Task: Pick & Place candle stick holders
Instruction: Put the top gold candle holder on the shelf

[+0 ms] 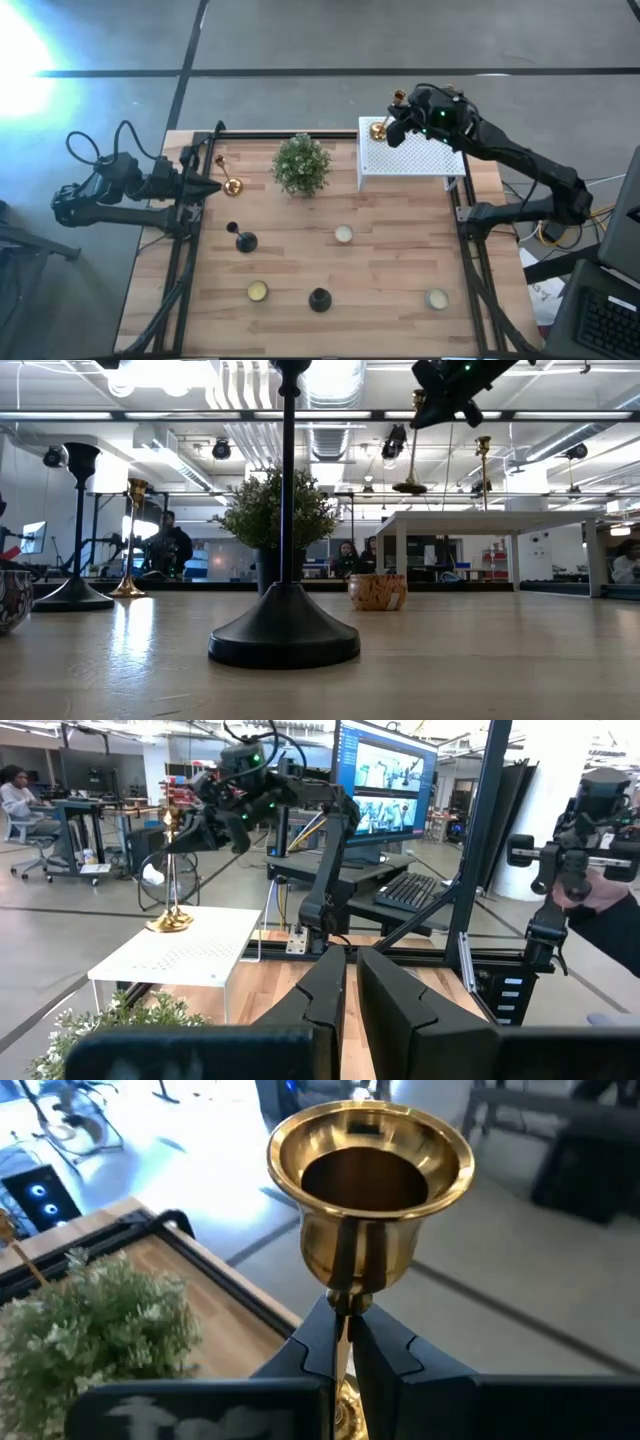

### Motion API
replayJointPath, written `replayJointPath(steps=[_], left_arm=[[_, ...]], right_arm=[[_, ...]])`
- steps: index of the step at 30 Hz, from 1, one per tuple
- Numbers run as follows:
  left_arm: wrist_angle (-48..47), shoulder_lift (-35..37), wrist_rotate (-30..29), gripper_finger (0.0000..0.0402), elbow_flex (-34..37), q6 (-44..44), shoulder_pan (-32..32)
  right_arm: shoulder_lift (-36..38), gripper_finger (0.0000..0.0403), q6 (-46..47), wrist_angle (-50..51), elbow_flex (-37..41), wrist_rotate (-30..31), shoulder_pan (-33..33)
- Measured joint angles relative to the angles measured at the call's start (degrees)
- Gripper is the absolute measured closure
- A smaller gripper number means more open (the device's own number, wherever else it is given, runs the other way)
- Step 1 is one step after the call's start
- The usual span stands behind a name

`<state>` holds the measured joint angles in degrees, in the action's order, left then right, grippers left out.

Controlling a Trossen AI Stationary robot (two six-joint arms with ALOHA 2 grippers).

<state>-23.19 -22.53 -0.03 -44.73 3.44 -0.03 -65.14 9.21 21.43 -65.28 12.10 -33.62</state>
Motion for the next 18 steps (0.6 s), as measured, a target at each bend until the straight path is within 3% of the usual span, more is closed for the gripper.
replayJointPath(steps=[9, 18], left_arm=[[0.01, 0.01, 0.01, 0.0367, 0.00, -0.01, 0.01], [0.00, 0.01, 0.00, 0.0367, 0.00, -0.01, -0.01]], right_arm=[[-1.23, 0.0391, 4.81, 5.92, 0.04, 14.27, 3.03], [-3.13, 0.0391, 13.29, 8.81, 0.27, 24.65, 3.14]])
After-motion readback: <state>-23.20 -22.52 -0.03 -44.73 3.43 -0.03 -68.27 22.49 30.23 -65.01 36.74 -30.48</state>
